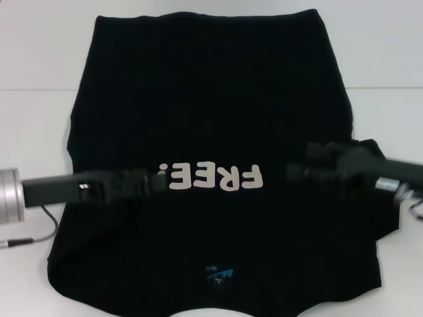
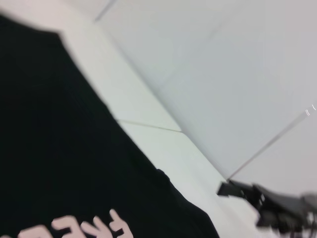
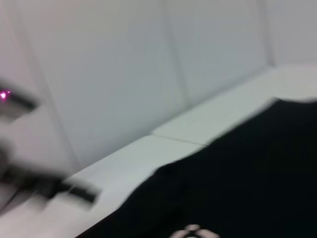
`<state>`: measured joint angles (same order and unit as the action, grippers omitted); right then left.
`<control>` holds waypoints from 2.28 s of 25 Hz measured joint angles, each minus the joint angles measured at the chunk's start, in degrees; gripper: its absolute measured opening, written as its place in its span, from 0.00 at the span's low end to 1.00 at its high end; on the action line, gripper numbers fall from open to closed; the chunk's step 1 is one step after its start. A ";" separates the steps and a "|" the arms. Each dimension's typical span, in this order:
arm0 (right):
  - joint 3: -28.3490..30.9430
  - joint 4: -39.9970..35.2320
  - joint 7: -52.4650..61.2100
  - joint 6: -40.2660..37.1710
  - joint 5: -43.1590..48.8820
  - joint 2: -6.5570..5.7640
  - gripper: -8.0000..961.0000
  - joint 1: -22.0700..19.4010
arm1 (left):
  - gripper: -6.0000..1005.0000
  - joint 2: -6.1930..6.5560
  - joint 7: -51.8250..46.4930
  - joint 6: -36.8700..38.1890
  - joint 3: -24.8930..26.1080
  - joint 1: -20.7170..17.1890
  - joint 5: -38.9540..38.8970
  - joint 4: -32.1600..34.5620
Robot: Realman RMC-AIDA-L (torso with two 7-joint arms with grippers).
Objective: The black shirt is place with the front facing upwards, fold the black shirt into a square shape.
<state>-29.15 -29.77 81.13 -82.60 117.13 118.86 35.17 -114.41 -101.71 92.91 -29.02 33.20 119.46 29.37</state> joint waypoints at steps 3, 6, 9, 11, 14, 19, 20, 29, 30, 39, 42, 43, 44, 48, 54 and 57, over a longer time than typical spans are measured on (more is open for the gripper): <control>-0.50 -3.86 14.52 1.14 1.13 -1.87 0.95 -0.30 | 0.86 -2.08 6.58 -0.90 -0.79 -1.86 0.56 2.77; -0.61 -6.92 28.27 -0.22 2.83 -5.58 0.95 -0.60 | 0.86 -2.48 12.75 -0.61 -1.11 -3.13 0.72 3.41; -0.61 -8.54 40.35 -3.17 4.47 -9.98 0.95 -0.61 | 0.86 -2.67 19.61 0.56 -0.60 -4.38 0.17 3.28; -0.71 -9.59 48.32 -5.09 6.45 -12.29 0.95 -0.38 | 0.86 -2.92 22.80 0.96 -0.24 -5.22 -0.32 3.30; -1.30 -11.16 59.32 -6.71 12.45 -15.01 0.95 0.63 | 0.86 -3.04 23.92 1.15 -0.14 -5.75 -0.47 3.45; -1.60 -11.67 66.78 -6.93 24.67 -16.60 0.95 3.41 | 0.86 -3.17 24.57 1.08 -0.22 -5.93 -0.22 3.40; -1.63 -11.51 67.42 -7.04 26.71 -16.58 0.95 3.92 | 0.86 -3.21 24.82 0.94 -0.16 -5.98 -0.18 3.40; -2.37 -5.82 67.90 -4.63 32.46 -15.88 0.95 5.98 | 0.86 -3.14 25.98 0.86 -0.34 -5.86 -0.02 3.53; -2.49 -5.17 67.80 -4.20 32.48 -15.77 0.95 6.15 | 0.86 -3.13 26.22 0.85 -0.32 -5.86 -0.02 3.54; -4.44 -2.05 67.70 0.34 32.60 -13.91 0.95 7.58 | 0.86 -3.12 26.75 0.91 -0.26 -6.03 -0.02 3.38; -5.93 -1.50 67.89 2.48 32.63 -13.16 0.95 7.82 | 0.86 -3.05 26.68 0.97 -0.40 -6.04 -0.02 3.35; -6.53 -1.36 68.03 3.16 32.64 -12.96 0.95 7.89 | 0.86 -3.04 26.63 0.99 -0.37 -6.04 -0.02 3.35; -7.01 -1.26 68.12 3.76 32.64 -12.80 0.95 7.98 | 0.86 -3.01 26.58 1.03 -0.27 -6.08 -0.02 3.34; -7.90 -1.19 67.84 4.61 32.64 -12.07 0.95 8.47 | 0.86 -2.95 26.43 1.10 -0.17 -6.14 -0.02 3.26; -9.48 -0.31 68.16 6.37 32.64 -11.48 0.94 9.07 | 0.86 -2.98 26.43 1.11 -0.37 -6.14 -0.02 3.24; -10.96 -0.04 69.03 6.56 32.63 -11.46 0.94 9.38 | 0.86 -2.93 26.43 1.06 -0.35 -6.08 -0.02 3.25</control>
<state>-40.10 -29.81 150.16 -76.04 149.76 107.40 44.56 -117.35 -75.27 93.97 -29.37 27.12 119.44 32.62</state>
